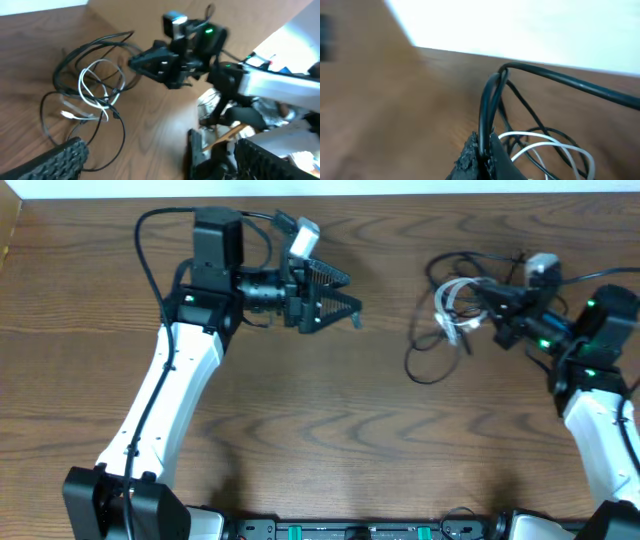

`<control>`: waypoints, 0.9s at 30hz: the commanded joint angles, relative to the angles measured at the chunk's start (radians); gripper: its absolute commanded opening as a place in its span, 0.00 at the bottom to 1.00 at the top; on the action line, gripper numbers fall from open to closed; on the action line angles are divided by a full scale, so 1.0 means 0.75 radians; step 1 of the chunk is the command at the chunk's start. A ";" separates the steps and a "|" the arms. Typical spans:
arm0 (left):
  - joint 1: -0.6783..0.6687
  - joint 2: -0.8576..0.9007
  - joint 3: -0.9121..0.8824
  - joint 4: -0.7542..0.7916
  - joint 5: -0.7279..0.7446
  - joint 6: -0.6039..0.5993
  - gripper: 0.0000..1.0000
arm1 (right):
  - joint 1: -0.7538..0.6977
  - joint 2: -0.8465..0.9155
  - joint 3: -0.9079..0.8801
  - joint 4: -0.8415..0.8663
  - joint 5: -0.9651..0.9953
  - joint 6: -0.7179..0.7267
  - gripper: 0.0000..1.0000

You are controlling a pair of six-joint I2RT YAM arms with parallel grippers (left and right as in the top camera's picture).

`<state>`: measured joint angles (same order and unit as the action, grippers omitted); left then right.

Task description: Untangle cables

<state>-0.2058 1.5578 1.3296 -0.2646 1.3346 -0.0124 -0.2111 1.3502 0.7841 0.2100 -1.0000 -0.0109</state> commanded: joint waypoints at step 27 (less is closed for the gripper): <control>-0.298 0.025 0.003 -0.126 -1.205 0.175 0.95 | 0.304 -0.003 0.009 0.498 -0.262 0.585 0.01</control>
<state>-0.4271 1.5681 1.3296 -0.3626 0.5358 0.1059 0.0010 1.3506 0.7841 0.5735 -1.1488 0.3950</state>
